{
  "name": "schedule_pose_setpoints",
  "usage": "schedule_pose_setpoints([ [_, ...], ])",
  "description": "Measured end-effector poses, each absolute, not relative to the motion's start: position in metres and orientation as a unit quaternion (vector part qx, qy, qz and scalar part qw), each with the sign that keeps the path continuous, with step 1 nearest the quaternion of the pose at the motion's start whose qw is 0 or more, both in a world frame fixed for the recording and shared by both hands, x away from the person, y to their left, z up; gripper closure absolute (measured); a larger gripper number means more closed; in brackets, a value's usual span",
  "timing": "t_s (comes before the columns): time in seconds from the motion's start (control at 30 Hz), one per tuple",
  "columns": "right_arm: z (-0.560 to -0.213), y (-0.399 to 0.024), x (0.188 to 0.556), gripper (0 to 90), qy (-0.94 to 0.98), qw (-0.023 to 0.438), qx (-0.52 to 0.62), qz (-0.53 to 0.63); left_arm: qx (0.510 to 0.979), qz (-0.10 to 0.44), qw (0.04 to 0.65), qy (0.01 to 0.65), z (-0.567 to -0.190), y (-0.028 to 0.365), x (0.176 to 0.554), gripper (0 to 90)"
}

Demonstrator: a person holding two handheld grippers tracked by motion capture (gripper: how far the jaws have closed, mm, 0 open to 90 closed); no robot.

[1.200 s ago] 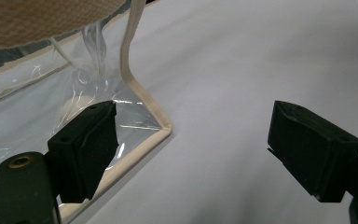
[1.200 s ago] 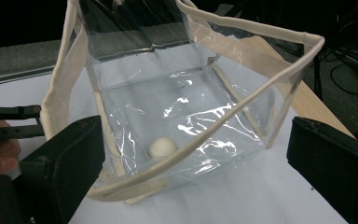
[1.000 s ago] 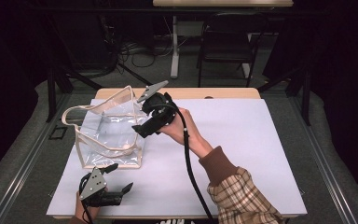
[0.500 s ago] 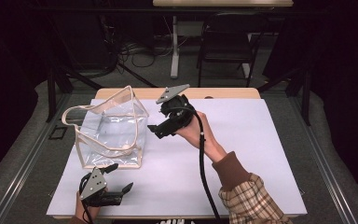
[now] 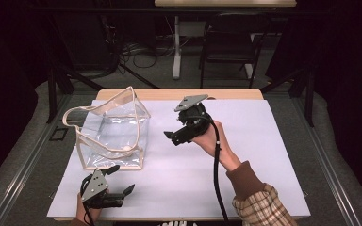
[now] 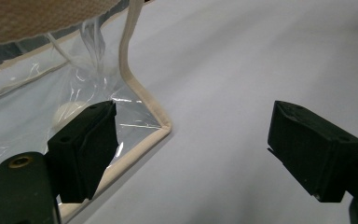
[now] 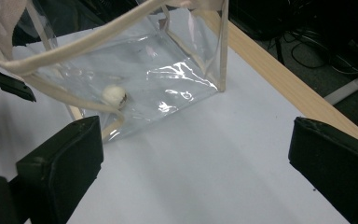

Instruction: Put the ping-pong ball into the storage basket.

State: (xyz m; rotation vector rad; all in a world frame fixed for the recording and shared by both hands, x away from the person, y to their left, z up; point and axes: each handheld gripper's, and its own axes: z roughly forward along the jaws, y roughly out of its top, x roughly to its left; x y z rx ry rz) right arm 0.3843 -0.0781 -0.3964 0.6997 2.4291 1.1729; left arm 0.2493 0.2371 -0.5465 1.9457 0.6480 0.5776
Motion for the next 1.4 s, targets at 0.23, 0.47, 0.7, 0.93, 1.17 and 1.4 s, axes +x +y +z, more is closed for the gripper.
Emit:
schedule_pose_setpoints([
  [0.23, -0.413, -0.097, 0.379, 2.4, 0.856, 0.180, 0.261, 0.409, 0.799, 0.236, 0.484, 0.266, -0.547, 0.237, 0.250, 16.0],
  [0.47, -0.419, -0.109, 0.374, 2.5, 0.848, 0.184, 0.272, 0.416, 0.800, 0.236, 0.483, 0.265, -0.547, 0.236, 0.250, 16.0],
  [0.7, -0.430, -0.119, 0.368, 2.5, 0.846, 0.187, 0.280, 0.414, 0.801, 0.236, 0.482, 0.265, -0.547, 0.235, 0.251, 16.0],
  [0.93, -0.440, -0.134, 0.361, 2.5, 0.841, 0.194, 0.290, 0.414, 0.800, 0.236, 0.482, 0.267, -0.547, 0.234, 0.251, 16.0],
  [1.17, -0.451, -0.150, 0.355, 2.5, 0.835, 0.195, 0.303, 0.415, 0.800, 0.237, 0.481, 0.267, -0.546, 0.234, 0.251, 16.0],
  [1.4, -0.460, -0.162, 0.347, 2.4, 0.833, 0.196, 0.309, 0.415, 0.799, 0.238, 0.482, 0.269, -0.547, 0.235, 0.250, 16.0],
])
